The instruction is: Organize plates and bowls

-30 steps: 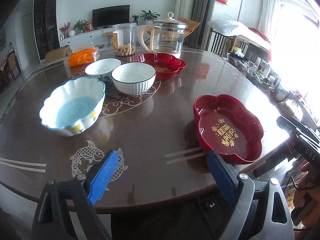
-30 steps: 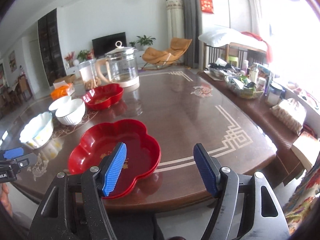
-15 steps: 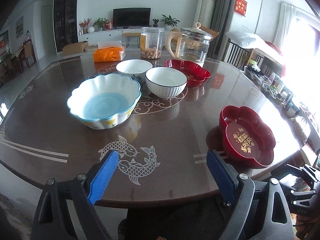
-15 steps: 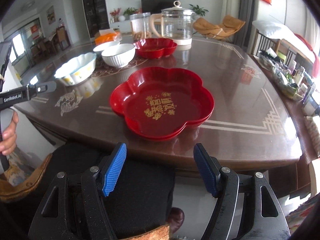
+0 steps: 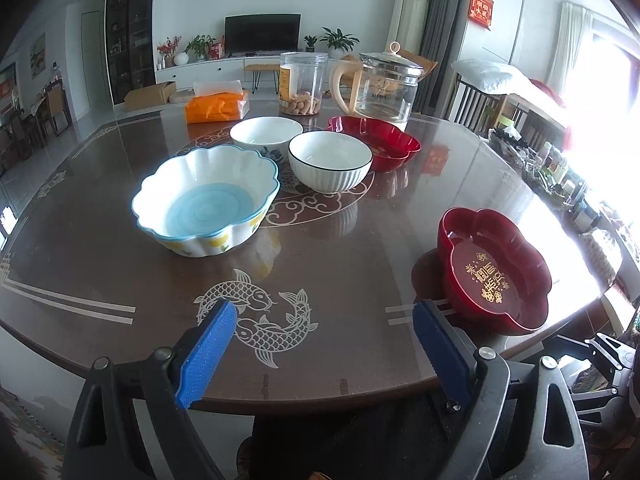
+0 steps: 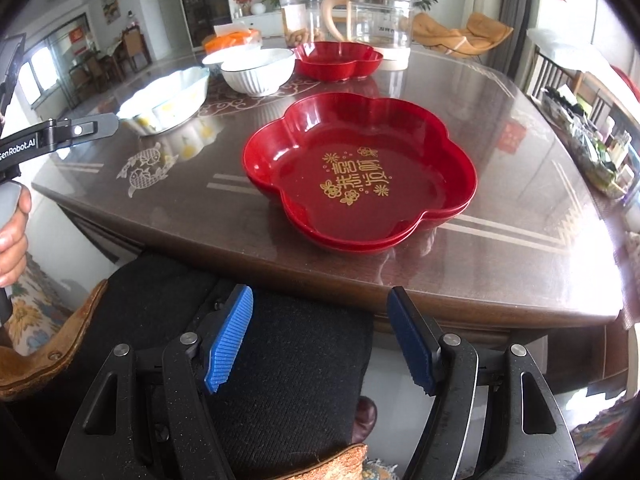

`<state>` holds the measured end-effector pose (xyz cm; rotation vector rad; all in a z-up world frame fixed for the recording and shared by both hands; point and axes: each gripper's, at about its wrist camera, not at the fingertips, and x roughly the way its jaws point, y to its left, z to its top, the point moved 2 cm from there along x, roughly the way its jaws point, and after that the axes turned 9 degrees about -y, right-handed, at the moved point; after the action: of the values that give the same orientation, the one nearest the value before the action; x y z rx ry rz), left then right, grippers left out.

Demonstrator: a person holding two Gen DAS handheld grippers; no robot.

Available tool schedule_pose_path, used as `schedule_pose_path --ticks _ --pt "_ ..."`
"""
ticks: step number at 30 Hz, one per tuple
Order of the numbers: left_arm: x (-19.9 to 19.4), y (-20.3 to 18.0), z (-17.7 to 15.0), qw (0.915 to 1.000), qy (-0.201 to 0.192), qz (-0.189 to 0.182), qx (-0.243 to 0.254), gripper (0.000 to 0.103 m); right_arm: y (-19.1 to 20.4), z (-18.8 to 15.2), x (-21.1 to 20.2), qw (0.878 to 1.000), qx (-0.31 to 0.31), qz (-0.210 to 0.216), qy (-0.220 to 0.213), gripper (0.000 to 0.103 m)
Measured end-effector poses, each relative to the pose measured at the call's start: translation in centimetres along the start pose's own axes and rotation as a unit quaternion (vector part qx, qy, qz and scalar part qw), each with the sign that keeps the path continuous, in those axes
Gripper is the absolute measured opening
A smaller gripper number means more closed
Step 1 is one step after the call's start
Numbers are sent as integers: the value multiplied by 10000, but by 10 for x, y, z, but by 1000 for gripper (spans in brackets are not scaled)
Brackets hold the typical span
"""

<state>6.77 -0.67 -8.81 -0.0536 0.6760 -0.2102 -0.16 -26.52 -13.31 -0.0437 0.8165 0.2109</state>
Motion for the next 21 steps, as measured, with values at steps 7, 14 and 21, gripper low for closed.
schedule_pose_path --ticks 7,14,21 --pt "-3 4 5 9999 14 116 -98 90 -2 2 -3 9999 65 10 -119 73" --pt "-13 21 2 9992 -92 245 -296 90 -2 2 4 9998 158 76 -57 73" --pt "-11 34 0 9981 -17 311 -541 90 3 5 6 9999 48 54 -72 73"
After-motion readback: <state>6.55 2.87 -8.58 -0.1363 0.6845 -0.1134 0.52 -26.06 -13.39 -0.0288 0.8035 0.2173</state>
